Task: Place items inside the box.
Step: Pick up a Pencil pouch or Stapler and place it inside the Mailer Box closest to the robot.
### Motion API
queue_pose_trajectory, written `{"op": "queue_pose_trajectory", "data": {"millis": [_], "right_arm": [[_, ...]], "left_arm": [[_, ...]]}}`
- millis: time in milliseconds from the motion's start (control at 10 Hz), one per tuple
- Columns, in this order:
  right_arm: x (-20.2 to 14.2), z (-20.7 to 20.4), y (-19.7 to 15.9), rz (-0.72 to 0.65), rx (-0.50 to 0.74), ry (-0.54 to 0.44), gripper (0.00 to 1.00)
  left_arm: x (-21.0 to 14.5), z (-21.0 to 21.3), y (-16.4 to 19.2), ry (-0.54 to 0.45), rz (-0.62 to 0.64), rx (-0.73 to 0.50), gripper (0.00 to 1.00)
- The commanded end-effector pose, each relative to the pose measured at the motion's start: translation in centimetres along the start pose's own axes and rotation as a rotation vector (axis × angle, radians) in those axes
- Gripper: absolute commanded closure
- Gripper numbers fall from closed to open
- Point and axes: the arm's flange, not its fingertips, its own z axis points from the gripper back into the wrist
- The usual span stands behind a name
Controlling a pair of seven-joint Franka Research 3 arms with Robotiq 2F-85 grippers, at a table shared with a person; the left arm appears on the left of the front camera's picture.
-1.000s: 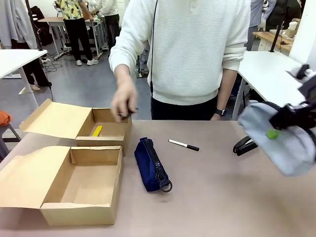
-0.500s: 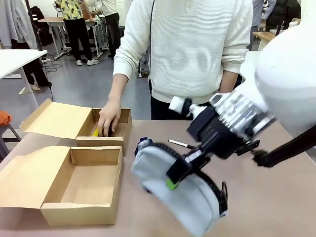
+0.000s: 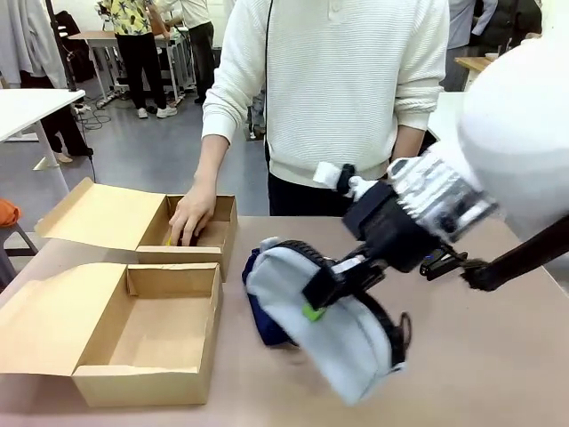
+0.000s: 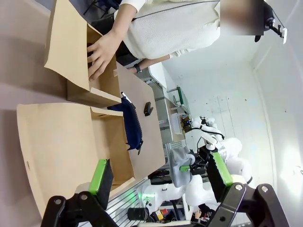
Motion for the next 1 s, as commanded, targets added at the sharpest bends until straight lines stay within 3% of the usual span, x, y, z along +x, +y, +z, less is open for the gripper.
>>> {"op": "queue_pose_trajectory", "data": {"millis": [0,200,500,600,700,800,900], "right_arm": [[8.0,-4.0,5.5,-0.280,0.001,-0.158,0.93],[14.1,-7.5,7.3,-0.450,-0.003,-0.236,0.93],[19.6,-15.0,9.5,-0.551,-0.025,-0.221,0.93],[19.6,-16.7,10.2,-0.496,-0.069,-0.142,0.93],[16.7,-12.3,6.2,-0.527,0.012,-0.238,0.93],[16.7,-12.3,6.2,-0.527,0.012,-0.238,0.93],[16.9,-16.2,6.3,-0.521,-0.019,-0.186,0.93]], "left_arm": [[0.1,0.0,-0.2,-0.006,-0.018,-0.017,0.00],[0.1,0.0,-0.2,-0.006,-0.018,-0.017,0.00],[0.1,0.0,-0.2,-0.006,-0.018,-0.017,0.00],[0.1,0.0,-0.2,-0.006,-0.018,-0.017,0.00],[0.1,0.0,-0.2,-0.006,-0.018,-0.017,0.00],[0.1,0.0,-0.2,-0.006,-0.018,-0.017,0.00],[0.1,0.0,-0.2,-0.006,-0.018,-0.017,0.00]]}}
